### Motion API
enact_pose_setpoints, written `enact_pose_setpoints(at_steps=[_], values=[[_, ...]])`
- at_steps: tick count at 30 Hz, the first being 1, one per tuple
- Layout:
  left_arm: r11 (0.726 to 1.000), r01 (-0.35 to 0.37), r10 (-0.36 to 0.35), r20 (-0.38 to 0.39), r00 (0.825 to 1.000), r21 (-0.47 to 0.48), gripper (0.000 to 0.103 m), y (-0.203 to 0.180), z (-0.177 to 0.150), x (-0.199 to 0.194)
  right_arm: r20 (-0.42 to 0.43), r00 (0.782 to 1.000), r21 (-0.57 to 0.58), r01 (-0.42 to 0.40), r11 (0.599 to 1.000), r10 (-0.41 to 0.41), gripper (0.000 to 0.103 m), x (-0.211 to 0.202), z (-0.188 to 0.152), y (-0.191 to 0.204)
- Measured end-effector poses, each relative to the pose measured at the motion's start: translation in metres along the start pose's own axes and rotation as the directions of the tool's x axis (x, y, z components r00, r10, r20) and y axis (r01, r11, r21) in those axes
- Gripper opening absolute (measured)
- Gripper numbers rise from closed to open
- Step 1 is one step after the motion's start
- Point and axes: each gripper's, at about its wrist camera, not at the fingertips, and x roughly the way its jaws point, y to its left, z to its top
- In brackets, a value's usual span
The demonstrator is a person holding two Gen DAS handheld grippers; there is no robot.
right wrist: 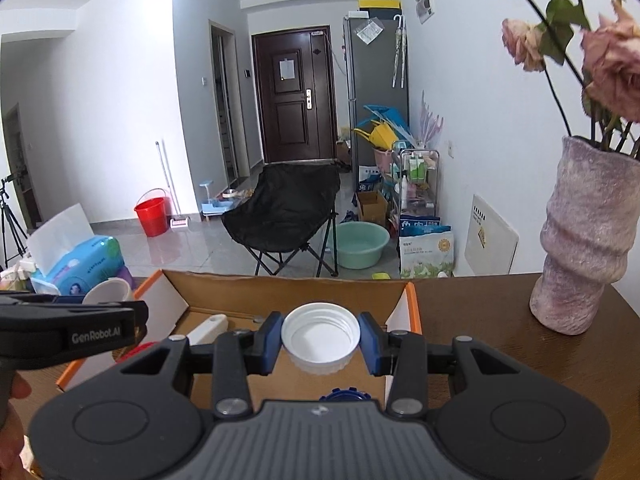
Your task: Organize rigid objects
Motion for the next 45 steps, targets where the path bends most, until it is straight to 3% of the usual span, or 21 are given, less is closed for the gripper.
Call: enact_pose_setpoints(at_steps=[15, 16, 17, 19, 21, 25, 27, 45], values=[[0.999, 0.010, -0.009, -0.038, 0.999, 0.033, 0.045, -0.007, -0.018, 0.040, -0.046, 0.999, 0.014, -0.021, 1.000, 0.022, 0.040, 0.039, -0.026, -0.009], [0.999, 0.010, -0.009, -0.043, 0.999, 0.033, 0.047, -0.007, -0.020, 0.041, -0.050, 0.999, 0.011, -0.022, 1.000, 0.022, 0.040, 0.040, -0.027, -0.008], [0.999, 0.010, -0.009, -0.047, 0.999, 0.032, 0.059, -0.006, -0.021, 0.042, -0.055, 0.998, 0.011, -0.023, 1.000, 0.023, 0.041, 0.041, -0.028, -0.009], [1.000, -0.004, 0.005, -0.043, 0.999, 0.026, 0.085, -0.005, -0.022, 0.043, -0.062, 0.998, 0.016, -0.018, 1.000, 0.019, 0.056, 0.042, -0.030, -0.010], [1.000, -0.014, 0.014, -0.023, 1.000, 0.027, 0.087, -0.003, -0.023, 0.040, -0.051, 0.999, 0.018, -0.001, 1.000, 0.002, 0.087, 0.040, -0.033, -0.011], [0.999, -0.028, 0.028, -0.029, 0.999, 0.021, 0.101, 0.001, -0.023, 0.041, -0.052, 0.999, 0.000, 0.009, 1.000, -0.009, 0.094, 0.039, -0.037, -0.010], [0.999, -0.033, 0.033, -0.026, 0.999, 0.013, 0.103, 0.003, -0.023, 0.041, -0.057, 0.998, -0.003, 0.009, 1.000, -0.009, 0.102, 0.039, -0.037, -0.010], [0.999, -0.022, 0.021, -0.023, 1.000, -0.026, 0.103, 0.017, -0.024, 0.020, -0.045, 0.998, 0.001, 0.035, 0.999, -0.035, 0.103, 0.018, -0.037, -0.010]])
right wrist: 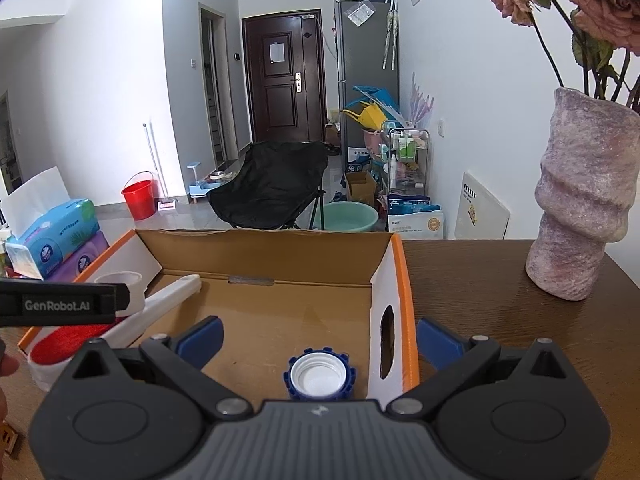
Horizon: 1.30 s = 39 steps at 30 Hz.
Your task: Organize rigid objects
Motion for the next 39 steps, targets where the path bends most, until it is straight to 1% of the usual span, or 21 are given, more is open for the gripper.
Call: enact_pose_setpoints(at_steps=[9, 18, 22, 26, 31, 36, 39], values=[[1.000, 0.015, -0.015, 0.017, 1.000, 0.008, 0.103, 0.001, -0.005, -0.020, 0.009, 1.000, -0.021, 0.001, 1.000, -0.001, 0.103, -0.021, -0.003, 0.005], [0.999, 0.042, -0.042, 0.036, 0.998, -0.015, 0.103, 0.011, -0.015, -0.045, 0.031, 0.999, -0.044, 0.011, 0.999, -0.009, 0.103, -0.048, -0.013, 0.004], [0.999, 0.038, -0.039, 0.056, 0.998, 0.003, 0.103, 0.013, -0.023, -0.060, 0.053, 0.999, -0.051, 0.009, 0.999, -0.007, 0.103, -0.065, -0.019, 0.002], [0.998, 0.056, -0.057, 0.072, 0.996, 0.004, 0.103, 0.016, -0.031, -0.075, 0.079, 0.997, -0.054, 0.005, 0.999, -0.001, 0.103, -0.083, -0.026, -0.001], [0.998, 0.058, -0.060, 0.095, 0.994, 0.017, 0.103, 0.021, -0.041, -0.094, 0.115, 0.993, -0.059, 0.013, 0.998, -0.006, 0.103, -0.106, -0.036, -0.005], [0.996, 0.090, -0.090, 0.114, 0.989, 0.009, 0.103, 0.026, -0.054, -0.116, 0.143, 0.990, -0.059, 0.019, 0.998, -0.011, 0.103, -0.130, -0.048, -0.011], [0.994, 0.114, -0.113, 0.122, 0.986, 0.001, 0.103, 0.028, -0.062, -0.128, 0.142, 0.990, -0.061, 0.014, 0.998, -0.005, 0.103, -0.142, -0.056, -0.015]])
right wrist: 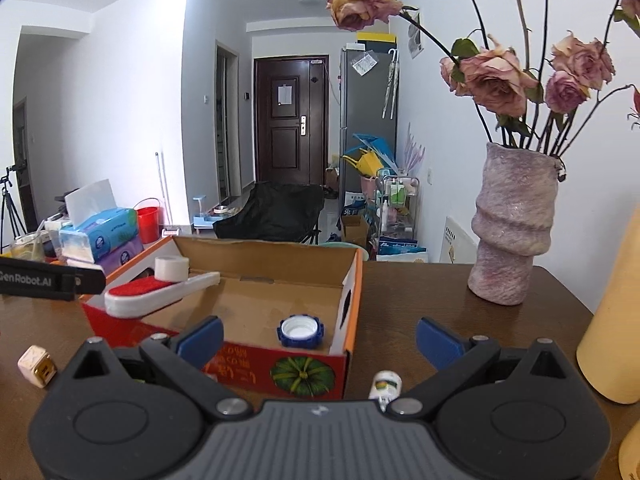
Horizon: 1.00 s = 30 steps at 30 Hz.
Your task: Organize rigid objects
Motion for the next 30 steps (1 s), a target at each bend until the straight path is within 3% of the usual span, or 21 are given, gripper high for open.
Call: enact_pose_setpoints(at_steps=[18, 30], values=[[1.000, 0.002, -0.001, 0.035, 0.999, -0.022, 0.103, 0.014, -0.041, -0.058, 0.018, 1.000, -0.024, 0.014, 1.000, -0.014, 0.103, -0.067, -0.035, -0.009], [1.000, -0.008, 0.009, 0.019, 1.000, -0.028, 0.103, 0.033, -0.075, -0.078, 0.007, 1.000, -0.054, 0.025, 0.998, -0.025, 0.103, -0.102, -0.061, -0.012]])
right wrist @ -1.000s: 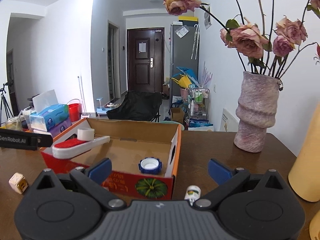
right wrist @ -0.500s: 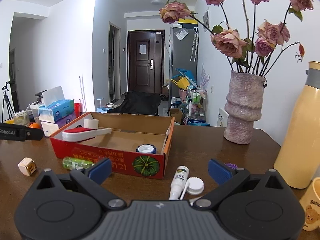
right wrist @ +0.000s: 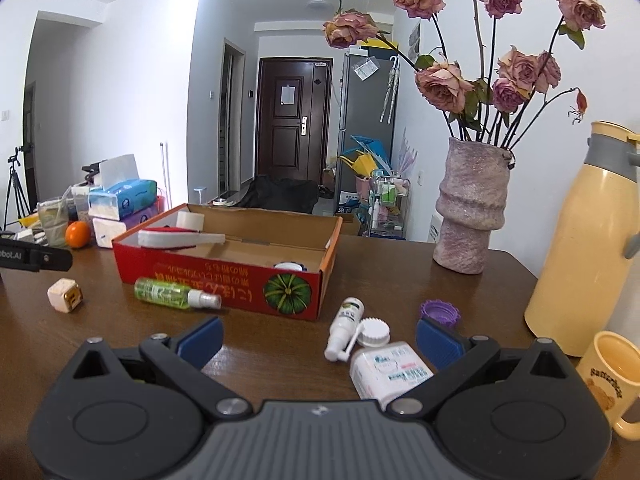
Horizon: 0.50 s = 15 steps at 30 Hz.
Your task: Organize rigid objects
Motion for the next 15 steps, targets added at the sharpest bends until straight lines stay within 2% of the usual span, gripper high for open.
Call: enact_pose_setpoints(at_steps=[15], values=[[0.999, -0.034, 0.034, -0.032, 0.999, -0.008, 0.103, 0.034, -0.034, -0.007, -0.066, 0.996, 0.009, 0.069, 0.998, -0.068, 0.103, -0.006, -0.032, -0.018]])
